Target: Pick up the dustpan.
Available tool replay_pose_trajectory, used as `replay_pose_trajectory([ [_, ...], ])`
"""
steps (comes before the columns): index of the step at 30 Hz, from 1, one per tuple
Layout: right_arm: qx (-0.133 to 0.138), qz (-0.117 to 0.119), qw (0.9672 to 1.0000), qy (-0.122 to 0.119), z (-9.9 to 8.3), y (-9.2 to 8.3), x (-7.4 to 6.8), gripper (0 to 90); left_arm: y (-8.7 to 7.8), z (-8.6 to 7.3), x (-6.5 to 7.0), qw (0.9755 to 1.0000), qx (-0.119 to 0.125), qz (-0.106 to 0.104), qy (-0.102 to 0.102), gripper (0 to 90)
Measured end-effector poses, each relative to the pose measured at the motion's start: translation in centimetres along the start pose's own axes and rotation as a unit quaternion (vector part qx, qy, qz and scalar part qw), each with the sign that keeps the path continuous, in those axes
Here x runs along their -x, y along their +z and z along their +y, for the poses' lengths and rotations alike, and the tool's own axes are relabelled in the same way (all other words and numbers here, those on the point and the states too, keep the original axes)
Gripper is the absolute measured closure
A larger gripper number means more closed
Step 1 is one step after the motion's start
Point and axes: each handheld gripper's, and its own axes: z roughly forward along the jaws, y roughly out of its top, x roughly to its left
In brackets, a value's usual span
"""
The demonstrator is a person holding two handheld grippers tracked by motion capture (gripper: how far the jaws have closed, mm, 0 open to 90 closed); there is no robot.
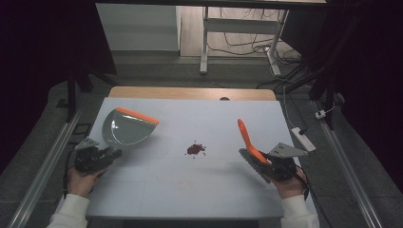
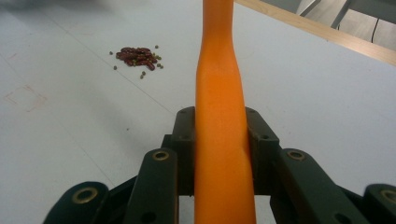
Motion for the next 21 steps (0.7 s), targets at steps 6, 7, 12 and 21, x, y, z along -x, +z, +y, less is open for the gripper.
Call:
replay_pose_trajectory([
  [6, -0.003, 0.001, 1.0000, -0.003, 0.0, 0.1, -0.1, 69.4, 0.0, 0.3, 0.3, 0.9995, 0.007, -0.024, 0.018, 61.8],
  [7, -0.004, 0.001, 1.0000, -0.003, 0.0, 0.1, -0.1, 69.4, 0.0, 0.3, 0.4, 0.9994, 0.008, -0.027, 0.021, 61.8],
  [12, -0.003, 0.000, 1.0000, -0.001, 0.0, 0.0, 0.0, 69.4, -0.4, 0.3, 0.9, 0.9983, 0.014, -0.043, 0.036, 61.8],
  [21, -0.004, 0.000, 1.0000, -0.001, -0.1, 0.0, 0.0, 69.4, -0.7, 0.2, 2.2, 0.9939, 0.004, -0.071, 0.084, 61.7],
])
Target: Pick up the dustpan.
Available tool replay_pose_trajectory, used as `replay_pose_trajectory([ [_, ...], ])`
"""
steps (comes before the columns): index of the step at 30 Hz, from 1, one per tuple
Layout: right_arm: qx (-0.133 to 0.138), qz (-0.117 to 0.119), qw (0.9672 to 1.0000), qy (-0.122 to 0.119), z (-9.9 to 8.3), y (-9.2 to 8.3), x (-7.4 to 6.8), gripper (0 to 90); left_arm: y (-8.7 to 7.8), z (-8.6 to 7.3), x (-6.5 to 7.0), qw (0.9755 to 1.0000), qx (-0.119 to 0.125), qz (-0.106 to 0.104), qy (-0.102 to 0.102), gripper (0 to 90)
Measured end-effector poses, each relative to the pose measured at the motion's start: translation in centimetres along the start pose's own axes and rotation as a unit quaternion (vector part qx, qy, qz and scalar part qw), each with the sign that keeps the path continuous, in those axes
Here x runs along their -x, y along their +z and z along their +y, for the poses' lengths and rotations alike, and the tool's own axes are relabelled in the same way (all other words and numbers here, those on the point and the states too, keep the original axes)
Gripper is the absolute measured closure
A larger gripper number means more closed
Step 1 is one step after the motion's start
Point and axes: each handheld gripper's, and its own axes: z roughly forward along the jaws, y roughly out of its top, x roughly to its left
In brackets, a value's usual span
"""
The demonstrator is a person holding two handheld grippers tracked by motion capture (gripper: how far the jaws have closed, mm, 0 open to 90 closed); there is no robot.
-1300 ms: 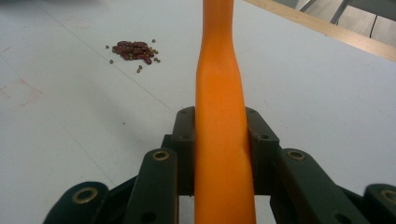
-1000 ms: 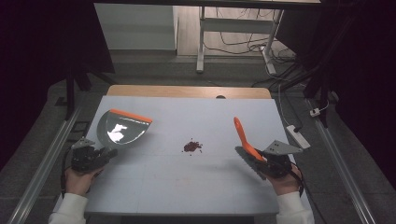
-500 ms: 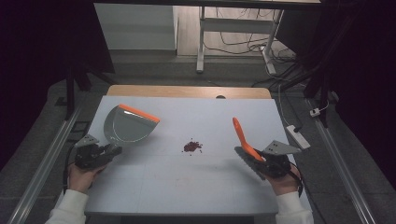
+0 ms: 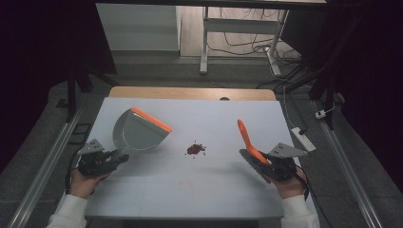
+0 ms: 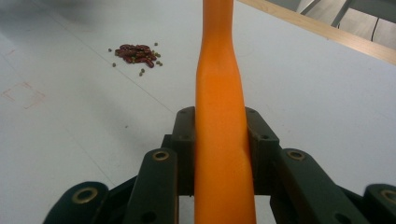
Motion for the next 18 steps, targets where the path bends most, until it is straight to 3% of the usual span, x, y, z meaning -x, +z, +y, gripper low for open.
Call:
replay_pose_trajectory([
  [11, -0.005, 0.003, 1.0000, -0.004, -0.1, 0.2, -0.1, 69.4, 0.1, 0.1, 0.8, 0.9989, -0.007, -0.023, 0.040, 61.7],
  [18, -0.006, 0.004, 1.0000, -0.004, -0.1, 0.3, -0.1, 69.4, 0.3, 0.2, 1.6, 0.9961, -0.026, -0.038, 0.075, 61.7],
])
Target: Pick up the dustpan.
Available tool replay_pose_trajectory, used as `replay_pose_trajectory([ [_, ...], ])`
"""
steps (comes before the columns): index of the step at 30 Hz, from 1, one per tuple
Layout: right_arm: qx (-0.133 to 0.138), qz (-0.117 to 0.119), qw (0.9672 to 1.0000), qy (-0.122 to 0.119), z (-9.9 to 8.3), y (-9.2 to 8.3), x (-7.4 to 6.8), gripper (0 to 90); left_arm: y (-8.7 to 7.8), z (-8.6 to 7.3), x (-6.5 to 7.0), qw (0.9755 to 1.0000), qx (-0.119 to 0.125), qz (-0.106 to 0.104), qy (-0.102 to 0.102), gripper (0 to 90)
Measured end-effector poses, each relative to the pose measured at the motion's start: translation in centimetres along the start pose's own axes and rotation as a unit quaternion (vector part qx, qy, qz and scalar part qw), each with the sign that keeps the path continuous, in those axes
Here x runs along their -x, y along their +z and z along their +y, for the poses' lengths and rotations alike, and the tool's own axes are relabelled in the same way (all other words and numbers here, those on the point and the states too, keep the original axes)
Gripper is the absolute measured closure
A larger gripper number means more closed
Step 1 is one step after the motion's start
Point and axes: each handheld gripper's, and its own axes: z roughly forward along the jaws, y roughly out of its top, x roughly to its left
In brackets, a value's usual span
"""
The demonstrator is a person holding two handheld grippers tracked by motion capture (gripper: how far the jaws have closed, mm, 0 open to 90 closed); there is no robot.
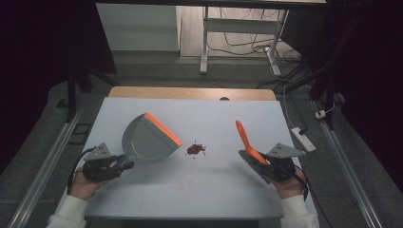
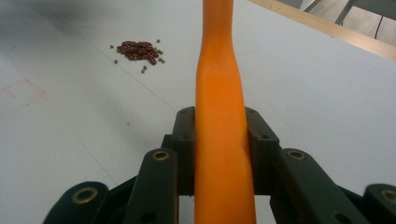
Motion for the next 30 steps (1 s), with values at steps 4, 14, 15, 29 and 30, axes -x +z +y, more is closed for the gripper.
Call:
replay_pose_trajectory([
  [4, -0.002, 0.001, 1.0000, -0.001, 0.0, 0.1, 0.0, 69.4, 0.3, 0.1, 0.6, 0.9995, -0.016, -0.016, 0.024, 61.7],
  [14, -0.002, 0.001, 1.0000, -0.001, 0.0, 0.1, 0.0, 69.4, 0.7, 0.2, 1.7, 0.9964, -0.037, -0.046, 0.060, 61.7],
  [15, -0.002, 0.001, 1.0000, -0.001, 0.0, 0.1, 0.0, 69.4, 0.7, 0.3, 1.8, 0.9959, -0.039, -0.050, 0.064, 61.7],
  [29, 0.000, 0.001, 1.0000, -0.002, 0.0, 0.1, 0.0, 69.4, 0.8, 0.3, 2.0, 0.9942, -0.062, -0.056, 0.068, 61.6],
  [30, 0.000, 0.001, 1.0000, -0.002, 0.0, 0.1, 0.0, 69.4, 0.8, 0.2, 2.0, 0.9943, -0.061, -0.058, 0.067, 61.6],
])
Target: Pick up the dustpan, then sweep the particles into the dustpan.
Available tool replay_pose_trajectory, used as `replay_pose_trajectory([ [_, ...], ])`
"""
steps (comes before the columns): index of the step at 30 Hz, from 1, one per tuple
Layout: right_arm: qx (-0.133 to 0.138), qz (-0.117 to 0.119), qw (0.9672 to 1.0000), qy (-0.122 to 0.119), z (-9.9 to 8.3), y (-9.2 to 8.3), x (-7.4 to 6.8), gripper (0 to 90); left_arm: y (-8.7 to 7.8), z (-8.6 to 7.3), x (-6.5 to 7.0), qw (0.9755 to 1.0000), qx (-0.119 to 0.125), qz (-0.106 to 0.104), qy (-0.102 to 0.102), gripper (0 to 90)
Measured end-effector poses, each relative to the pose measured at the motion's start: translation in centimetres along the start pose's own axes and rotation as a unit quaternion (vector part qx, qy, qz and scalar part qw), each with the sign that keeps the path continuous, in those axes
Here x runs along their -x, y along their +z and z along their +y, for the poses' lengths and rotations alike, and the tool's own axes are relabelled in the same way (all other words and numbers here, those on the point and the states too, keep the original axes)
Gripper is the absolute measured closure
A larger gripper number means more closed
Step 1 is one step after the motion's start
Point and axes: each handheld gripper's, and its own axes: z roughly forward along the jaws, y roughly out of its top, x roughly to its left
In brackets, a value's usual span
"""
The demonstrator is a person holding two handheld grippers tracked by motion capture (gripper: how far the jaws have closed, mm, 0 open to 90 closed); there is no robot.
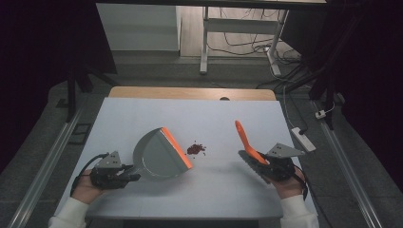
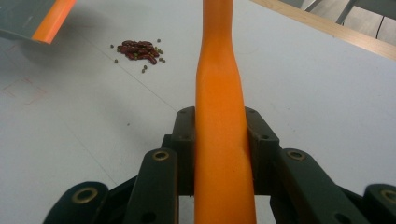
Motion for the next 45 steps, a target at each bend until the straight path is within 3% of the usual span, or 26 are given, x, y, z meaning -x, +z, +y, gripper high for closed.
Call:
replay_pose_trajectory([
  [10, 0.018, 0.004, 0.9998, 0.000, 1.3, 0.5, -0.6, 69.5, 0.1, 0.5, 0.1, 0.9999, -0.007, -0.015, -0.004, 61.6],
  [16, 0.025, 0.011, 0.9996, 0.003, 2.8, 1.6, -1.0, 69.5, 0.1, 0.4, 0.1, 0.9997, -0.017, -0.013, -0.009, 61.6],
  [23, 0.028, 0.019, 0.9994, -0.001, 5.0, 3.7, -1.6, 69.4, 0.0, 0.0, -0.5, 0.9994, -0.024, -0.010, -0.023, 61.6],
  [29, 0.026, 0.021, 0.9994, 0.008, 6.4, 5.2, -1.8, 69.4, -0.1, -0.6, -1.1, 0.9990, -0.020, -0.027, -0.030, 61.6],
  [34, 0.027, 0.032, 0.9990, 0.016, 8.2, 7.3, -1.9, 69.4, -0.3, -0.7, -1.1, 0.9989, -0.025, -0.029, -0.025, 61.6],
  [45, 0.009, 0.043, 0.9989, 0.016, 9.3, 10.6, -2.0, 69.4, 1.1, -0.3, -1.1, 0.9979, -0.045, -0.040, -0.022, 61.6],
])
